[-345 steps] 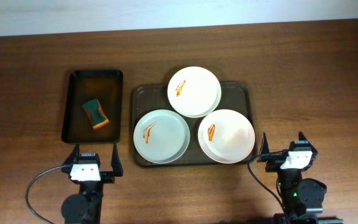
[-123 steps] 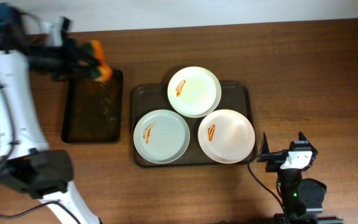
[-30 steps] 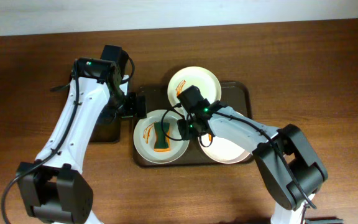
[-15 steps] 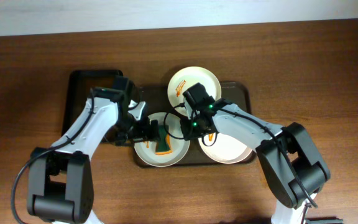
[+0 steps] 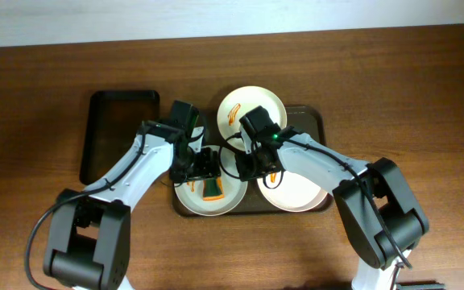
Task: Clean dirty plates on tray and stack at the side
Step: 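Scrub the lower-left plate with the sponge while the right gripper holds it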
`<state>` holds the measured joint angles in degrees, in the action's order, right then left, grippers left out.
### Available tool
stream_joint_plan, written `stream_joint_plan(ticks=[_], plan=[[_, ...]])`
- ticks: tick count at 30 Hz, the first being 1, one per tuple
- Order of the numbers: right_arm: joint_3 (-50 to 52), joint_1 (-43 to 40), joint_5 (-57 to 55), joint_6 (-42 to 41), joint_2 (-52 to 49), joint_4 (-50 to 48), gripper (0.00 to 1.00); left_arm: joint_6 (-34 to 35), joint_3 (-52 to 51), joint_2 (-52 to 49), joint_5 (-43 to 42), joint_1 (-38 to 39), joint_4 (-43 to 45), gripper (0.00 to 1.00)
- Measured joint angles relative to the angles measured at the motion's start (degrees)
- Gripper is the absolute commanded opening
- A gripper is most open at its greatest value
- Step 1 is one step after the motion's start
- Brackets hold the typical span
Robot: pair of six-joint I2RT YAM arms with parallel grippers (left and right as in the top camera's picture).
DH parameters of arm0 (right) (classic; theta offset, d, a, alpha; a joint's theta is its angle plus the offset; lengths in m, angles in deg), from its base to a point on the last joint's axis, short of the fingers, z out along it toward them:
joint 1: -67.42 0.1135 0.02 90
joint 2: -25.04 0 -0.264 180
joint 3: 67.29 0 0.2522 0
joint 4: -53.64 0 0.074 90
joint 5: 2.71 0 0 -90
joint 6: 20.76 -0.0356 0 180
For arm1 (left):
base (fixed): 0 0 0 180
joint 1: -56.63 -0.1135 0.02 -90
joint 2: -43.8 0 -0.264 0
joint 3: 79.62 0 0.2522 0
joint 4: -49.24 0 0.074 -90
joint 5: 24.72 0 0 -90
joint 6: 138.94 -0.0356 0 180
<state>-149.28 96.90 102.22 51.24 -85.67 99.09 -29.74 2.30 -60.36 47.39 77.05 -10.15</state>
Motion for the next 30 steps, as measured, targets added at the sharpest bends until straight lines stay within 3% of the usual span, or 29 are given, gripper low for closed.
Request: stream_joint_plan(ticks=[6, 10, 15, 22, 27, 30], plan=[[0.0, 0.0, 0.02, 0.02, 0.0, 0.0, 0.04, 3.21, -3.89, 0.0, 0.76, 0.09, 5.51, 0.61], [0.0, 0.0, 0.02, 0.0, 0.0, -0.02, 0.04, 4.63, -4.22, 0.0, 0.31, 0.15, 7.21, 0.46], [0.0, 0.0, 0.02, 0.0, 0.0, -0.02, 0.04, 5.33, -4.52, 0.0, 0.37, 2.01, 7.96, 0.41], [0.0, 0.0, 0.02, 0.02, 0.0, -0.02, 0.04, 6.51, -5.46, 0.0, 3.52, 2.32, 8.94, 0.0], [0.0, 0.02, 0.5, -0.09, -0.13, -0.24, 0.04, 7.04, -7.1, 0.07, 7.98, 2.78, 10.08, 0.0], [0.0, 0.02, 1.09, -0.15, -0.15, -0.31, 0.04, 7.08, -7.32, 0.63, 14.73, 3.5, 9.49, 0.0]])
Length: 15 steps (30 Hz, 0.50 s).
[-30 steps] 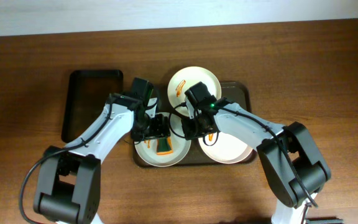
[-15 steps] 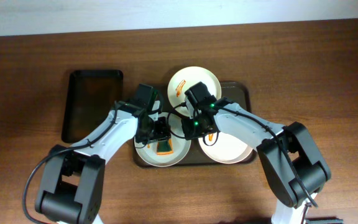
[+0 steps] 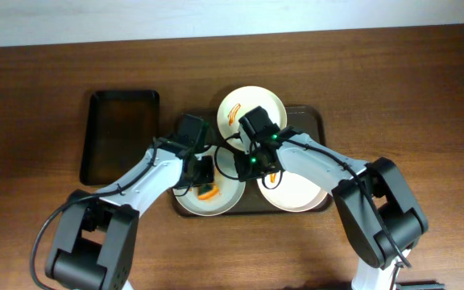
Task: Clean dirty plates on tray and stack at the side
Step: 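Scrub the lower-left plate with the sponge while the right gripper holds it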
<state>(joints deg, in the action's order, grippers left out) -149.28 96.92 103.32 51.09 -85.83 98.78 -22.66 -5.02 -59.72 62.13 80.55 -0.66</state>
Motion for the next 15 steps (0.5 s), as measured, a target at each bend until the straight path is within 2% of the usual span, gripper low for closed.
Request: stream_joint_plan(ticks=[5, 9, 11, 13, 15], plan=[[0.0, 0.07, 0.33, -0.11, 0.0, 0.0, 0.04, 0.17, 2.27, -0.17, 17.86, -0.04, -8.76, 0.0], [0.0, 0.15, 0.74, -0.11, 0.0, 0.09, 0.04, 0.17, 8.79, -0.24, 22.8, -0.42, -13.77, 0.0], [0.0, 0.15, 0.59, -0.09, 0.0, 0.11, 0.04, 0.15, 10.67, -0.13, 20.68, -0.92, -13.14, 0.0], [0.0, 0.15, 0.57, -0.13, 0.0, 0.13, 0.04, -0.02, 11.06, 0.04, 10.4, -1.11, -8.81, 0.0], [0.0, 0.15, 0.55, -0.31, 0.0, 0.11, 0.04, -0.15, 10.69, 0.04, 4.13, -1.03, -5.11, 0.0]])
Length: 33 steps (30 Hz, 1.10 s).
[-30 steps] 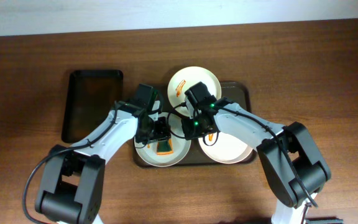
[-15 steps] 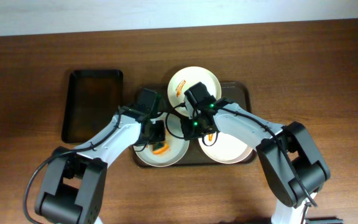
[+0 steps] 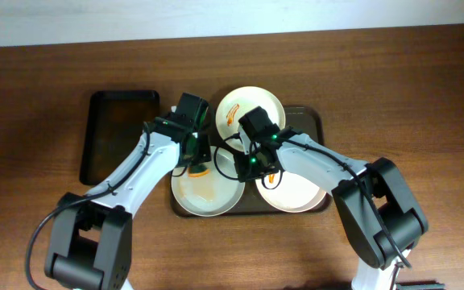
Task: Clean dirty plates on tray and stack at the side
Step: 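Scrub the lower-left plate with the sponge while the right gripper holds it, then lift the cleaned plate with the right gripper and carry it right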
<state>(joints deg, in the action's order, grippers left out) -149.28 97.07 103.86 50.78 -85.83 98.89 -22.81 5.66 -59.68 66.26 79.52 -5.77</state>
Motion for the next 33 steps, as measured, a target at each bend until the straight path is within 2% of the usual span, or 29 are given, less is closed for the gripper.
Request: stream_joint_plan(ticks=[3, 6, 11, 15, 18, 20, 24, 28, 30, 33], plan=[[0.0, 0.0, 0.02, -0.07, 0.0, 0.0, 0.04, -0.13, -2.6, -0.02, -5.38, 0.02, 2.47, 0.0], [0.0, 0.0, 0.02, -0.33, 0.0, 0.0, 0.04, -0.13, -5.09, -1.27, -6.75, 0.02, 4.68, 0.0], [0.0, 0.0, -0.13, -0.44, 0.0, -0.13, 0.04, -0.15, -5.11, -3.89, -1.31, 0.5, 3.82, 0.0], [-0.02, 0.09, 0.61, -0.44, 0.0, -0.74, 0.04, 1.95, -3.56, -4.22, 14.91, 0.83, -10.38, 0.0], [-0.02, 0.79, 2.01, -0.46, 0.0, -0.63, 0.04, 4.39, 0.15, -4.83, 19.45, 1.16, -19.37, 0.0], [-0.68, 0.39, 1.49, -0.42, 0.04, 1.75, 0.04, 5.16, 2.99, -3.93, 21.57, 0.52, -21.99, 0.0], [-4.96, 0.11, -0.02, 0.96, 2.14, 9.29, 0.04, 3.48, 5.84, 6.62, 13.4, -3.06, -21.05, 0.0], [-12.98, 0.83, -6.93, 3.28, 8.31, 19.58, 0.04, -2.12, 7.17, 17.16, 0.5, -13.81, -22.58, 0.0], [-18.84, 3.67, -15.67, 3.69, 10.49, 26.69, 0.04, -4.55, 7.15, 17.38, -5.42, -16.35, -23.45, 0.0], [-26.29, 11.45, -30.99, 2.84, 11.63, 33.66, 0.04, -7.19, 7.1, 17.31, -9.31, -17.0, -24.72, 0.0]])
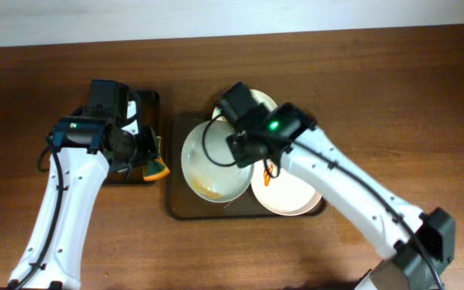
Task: Clean dirty plates on tray and stack at the side
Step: 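Lift the cleaned plate with the right gripper and carry it right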
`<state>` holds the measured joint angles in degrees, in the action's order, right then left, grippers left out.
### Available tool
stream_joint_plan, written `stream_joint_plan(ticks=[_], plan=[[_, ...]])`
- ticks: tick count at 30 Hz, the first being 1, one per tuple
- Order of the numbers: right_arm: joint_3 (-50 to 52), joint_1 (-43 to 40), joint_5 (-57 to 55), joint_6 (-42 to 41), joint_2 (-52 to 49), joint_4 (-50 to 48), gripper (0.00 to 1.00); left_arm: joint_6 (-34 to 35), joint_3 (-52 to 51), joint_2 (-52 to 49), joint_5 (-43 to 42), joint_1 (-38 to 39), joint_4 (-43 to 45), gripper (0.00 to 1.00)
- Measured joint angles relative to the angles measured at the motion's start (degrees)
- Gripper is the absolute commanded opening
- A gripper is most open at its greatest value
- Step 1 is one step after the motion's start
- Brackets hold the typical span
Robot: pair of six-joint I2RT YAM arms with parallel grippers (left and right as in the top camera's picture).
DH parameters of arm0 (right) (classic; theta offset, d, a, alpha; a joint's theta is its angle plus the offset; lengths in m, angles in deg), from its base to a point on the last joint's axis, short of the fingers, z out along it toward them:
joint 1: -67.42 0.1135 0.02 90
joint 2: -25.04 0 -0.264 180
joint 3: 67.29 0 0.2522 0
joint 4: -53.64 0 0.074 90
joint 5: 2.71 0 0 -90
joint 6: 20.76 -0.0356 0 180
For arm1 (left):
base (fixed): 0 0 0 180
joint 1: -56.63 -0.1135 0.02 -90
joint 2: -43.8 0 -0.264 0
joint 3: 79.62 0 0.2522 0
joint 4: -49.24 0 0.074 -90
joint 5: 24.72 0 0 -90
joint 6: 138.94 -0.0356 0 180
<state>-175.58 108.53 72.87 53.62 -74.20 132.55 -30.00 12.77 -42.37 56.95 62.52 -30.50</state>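
My right gripper (246, 151) is shut on the right rim of a cream plate (208, 157). The plate is held over the left part of the brown tray (176, 211) and has an orange smear (208, 190) near its front edge. A second cream plate (290, 193) lies on the tray at the right. A third plate (263, 100) at the back is mostly hidden by my right arm. My left gripper (150, 159) is shut on an orange and green sponge (159, 168) at the right edge of the black tray (150, 100).
A small orange scrap (268, 171) shows just below my right gripper, over the right plate. The black tray is largely covered by my left arm. Brown tabletop (393, 89) surrounds both trays.
My left gripper has gone from the front-left plate to the black tray with the sponge. My right gripper now holds that plate by its rim, and the plate sits farther back.
First my left gripper had the sponge on the front-left plate, with my right gripper beside the plate's rim. The sponge then stood at other spots on that plate. Now it is at the black tray, and my right gripper holds the plate.
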Motion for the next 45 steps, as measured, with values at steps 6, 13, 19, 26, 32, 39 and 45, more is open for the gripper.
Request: stream_joint_plan(ticks=[6, 13, 19, 26, 32, 39, 45], plan=[[-2.36, 13.64, -26.8, -3.28, 0.2, 1.46, 0.04, -3.67, 0.0, -0.02, -2.29, -0.04, -2.99, 0.0], [-2.36, 14.78, -40.46, -3.63, 0.2, 0.92, 0.04, -4.44, 0.0, -0.02, -2.43, -0.04, -2.21, 0.0], [-2.45, 14.78, -40.17, 0.81, -2.1, 0.74, 0.04, -4.44, 0.0, -0.02, -2.43, -0.04, -1.84, 0.0], [-2.45, 14.01, -35.91, -3.89, -4.55, 0.61, 0.04, -4.44, 0.0, -0.02, -2.45, -0.04, -1.7, 0.0], [-4.31, -12.92, 1.84, -4.7, -4.55, 0.22, 0.04, -4.44, -2.34, -0.04, -2.47, -0.04, 0.02, 0.0], [-2.32, -51.28, 27.85, 5.84, -4.55, -1.2, 0.04, -4.44, -3.69, -0.09, -2.67, -0.04, 2.67, 0.0], [6.91, -63.67, 24.33, 10.03, -7.34, -11.93, 0.52, -4.44, -3.72, -0.09, -2.75, -0.04, 4.37, 0.0]])
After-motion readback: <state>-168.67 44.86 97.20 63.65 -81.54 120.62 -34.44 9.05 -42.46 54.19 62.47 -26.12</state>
